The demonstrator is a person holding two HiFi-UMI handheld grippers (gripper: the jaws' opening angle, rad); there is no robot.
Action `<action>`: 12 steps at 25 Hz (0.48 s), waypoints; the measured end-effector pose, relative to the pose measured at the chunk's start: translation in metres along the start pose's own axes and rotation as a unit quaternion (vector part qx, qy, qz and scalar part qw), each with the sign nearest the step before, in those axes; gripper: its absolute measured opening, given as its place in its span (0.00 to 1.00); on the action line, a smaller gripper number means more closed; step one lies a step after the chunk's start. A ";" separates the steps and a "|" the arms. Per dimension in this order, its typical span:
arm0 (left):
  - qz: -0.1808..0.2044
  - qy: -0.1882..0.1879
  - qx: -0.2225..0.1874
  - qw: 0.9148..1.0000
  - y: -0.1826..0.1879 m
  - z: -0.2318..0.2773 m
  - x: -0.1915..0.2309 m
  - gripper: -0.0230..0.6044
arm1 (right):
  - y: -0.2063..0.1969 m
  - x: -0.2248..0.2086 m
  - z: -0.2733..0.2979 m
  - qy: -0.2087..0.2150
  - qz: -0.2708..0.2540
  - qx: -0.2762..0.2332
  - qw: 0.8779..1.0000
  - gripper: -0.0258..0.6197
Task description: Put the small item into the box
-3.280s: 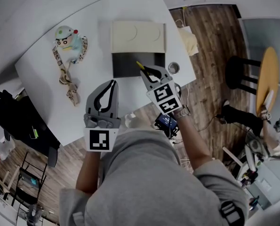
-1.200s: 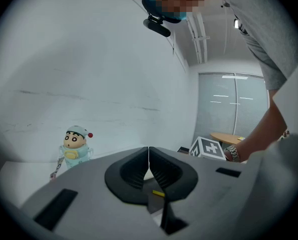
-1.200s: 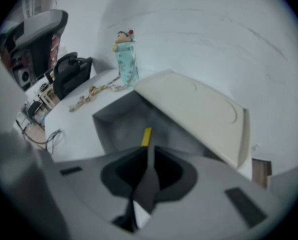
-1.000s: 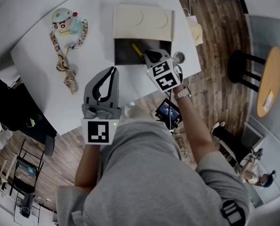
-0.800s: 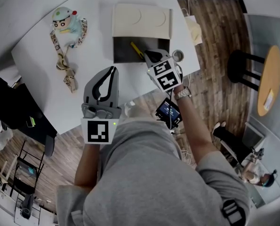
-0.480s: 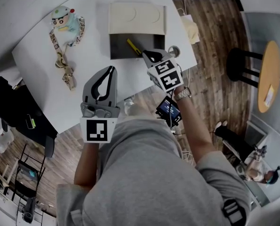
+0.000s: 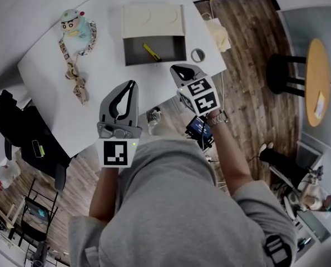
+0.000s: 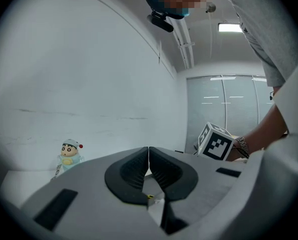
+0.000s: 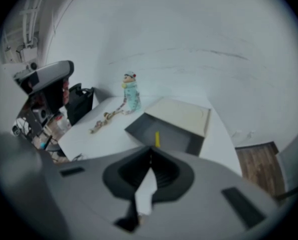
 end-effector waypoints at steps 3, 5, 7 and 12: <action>0.012 -0.002 -0.001 1.000 -0.002 -0.010 -0.011 0.09 | -0.010 0.008 -0.015 0.004 0.013 -0.014 1.000 0.09; 0.019 -0.003 -0.004 1.000 -0.001 -0.017 -0.018 0.09 | -0.016 0.014 -0.027 0.009 0.021 -0.025 0.999 0.09; 0.017 0.001 -0.008 1.000 -0.001 -0.025 -0.025 0.09 | -0.020 0.019 -0.040 0.014 0.028 -0.039 0.999 0.09; 0.013 0.010 -0.024 1.000 0.002 -0.042 -0.042 0.09 | -0.027 0.033 -0.076 0.021 0.036 -0.078 0.996 0.09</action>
Point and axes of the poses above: the fingertips, and each gripper's own axes: z forward along the fingers, x to its left, y out of its top, the point moved 6 cm from there along -z, backward along the fingers, and after that the axes turned 5 degrees about x, right-handed, at the moved point
